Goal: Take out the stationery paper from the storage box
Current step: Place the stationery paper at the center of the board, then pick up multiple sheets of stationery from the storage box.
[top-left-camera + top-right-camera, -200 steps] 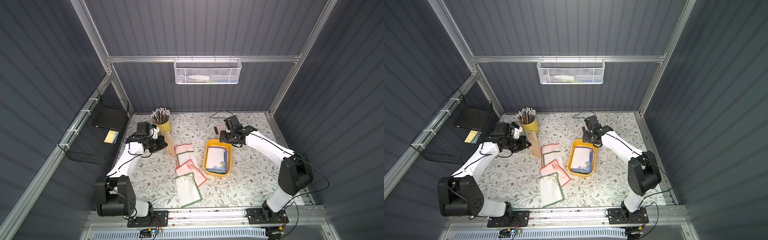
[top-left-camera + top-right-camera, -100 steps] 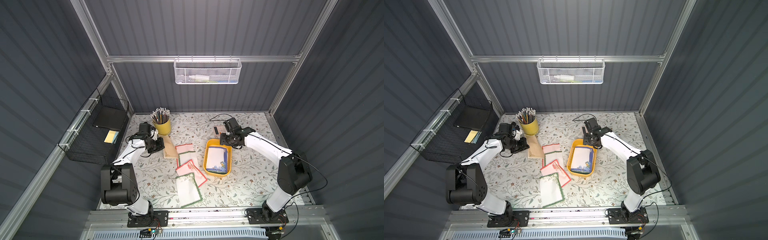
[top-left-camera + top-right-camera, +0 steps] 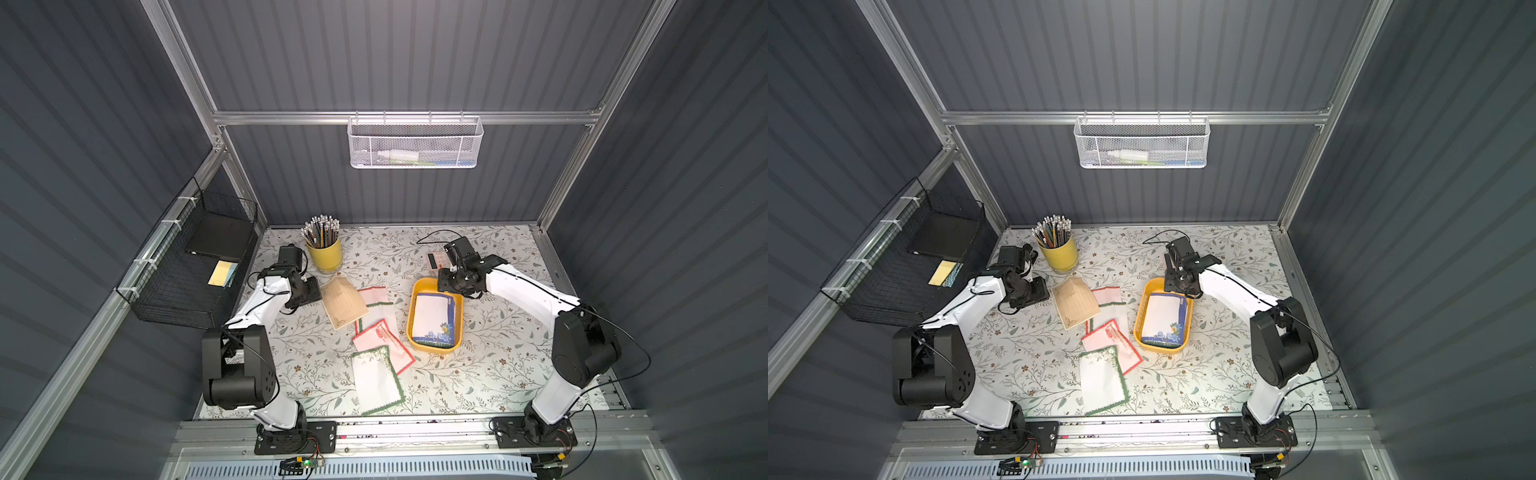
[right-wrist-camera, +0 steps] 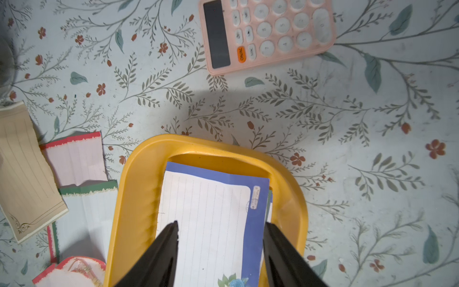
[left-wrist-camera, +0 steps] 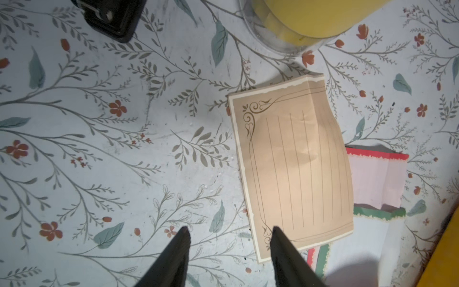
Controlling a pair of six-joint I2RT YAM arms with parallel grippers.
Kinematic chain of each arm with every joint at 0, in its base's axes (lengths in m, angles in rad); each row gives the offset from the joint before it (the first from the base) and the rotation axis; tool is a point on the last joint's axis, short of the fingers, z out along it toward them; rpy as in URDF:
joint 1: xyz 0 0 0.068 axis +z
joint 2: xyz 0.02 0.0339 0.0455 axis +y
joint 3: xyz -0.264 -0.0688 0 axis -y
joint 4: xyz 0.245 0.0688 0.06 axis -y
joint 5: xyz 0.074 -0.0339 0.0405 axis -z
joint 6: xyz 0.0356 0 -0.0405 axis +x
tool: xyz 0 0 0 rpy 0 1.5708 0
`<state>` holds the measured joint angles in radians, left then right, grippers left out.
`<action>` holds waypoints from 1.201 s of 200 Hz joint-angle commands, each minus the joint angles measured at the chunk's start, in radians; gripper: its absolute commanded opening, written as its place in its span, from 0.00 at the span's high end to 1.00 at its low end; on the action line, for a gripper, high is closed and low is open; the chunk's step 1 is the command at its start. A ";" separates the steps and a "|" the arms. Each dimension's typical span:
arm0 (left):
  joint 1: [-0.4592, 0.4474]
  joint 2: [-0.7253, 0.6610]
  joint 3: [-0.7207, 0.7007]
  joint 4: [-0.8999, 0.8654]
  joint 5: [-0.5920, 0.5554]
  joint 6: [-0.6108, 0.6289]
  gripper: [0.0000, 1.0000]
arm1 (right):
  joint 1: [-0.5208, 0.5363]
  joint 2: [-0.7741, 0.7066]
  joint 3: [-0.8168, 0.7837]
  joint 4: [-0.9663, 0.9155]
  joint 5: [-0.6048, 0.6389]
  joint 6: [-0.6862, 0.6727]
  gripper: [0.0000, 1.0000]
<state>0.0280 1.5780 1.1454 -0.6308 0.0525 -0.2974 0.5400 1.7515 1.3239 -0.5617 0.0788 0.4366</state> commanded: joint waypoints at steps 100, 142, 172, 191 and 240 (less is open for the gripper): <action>0.007 -0.098 0.008 0.140 0.203 -0.076 0.45 | 0.057 0.265 0.108 -0.122 0.143 0.026 0.36; 0.006 -0.098 -0.010 0.157 0.221 -0.082 0.45 | 0.056 0.323 0.068 -0.079 0.083 0.049 0.33; 0.006 -0.094 -0.011 0.157 0.230 -0.077 0.46 | 0.055 0.335 0.018 -0.043 0.041 0.068 0.34; 0.007 -0.090 -0.013 0.157 0.235 -0.074 0.46 | 0.056 0.342 -0.013 -0.031 0.027 0.074 0.38; 0.006 -0.083 -0.023 0.169 0.244 -0.076 0.46 | 0.056 0.346 -0.097 0.004 -0.008 0.083 0.65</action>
<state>0.0280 1.4837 1.1397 -0.4664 0.2787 -0.3710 0.5903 1.9949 1.3212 -0.5171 0.1604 0.4995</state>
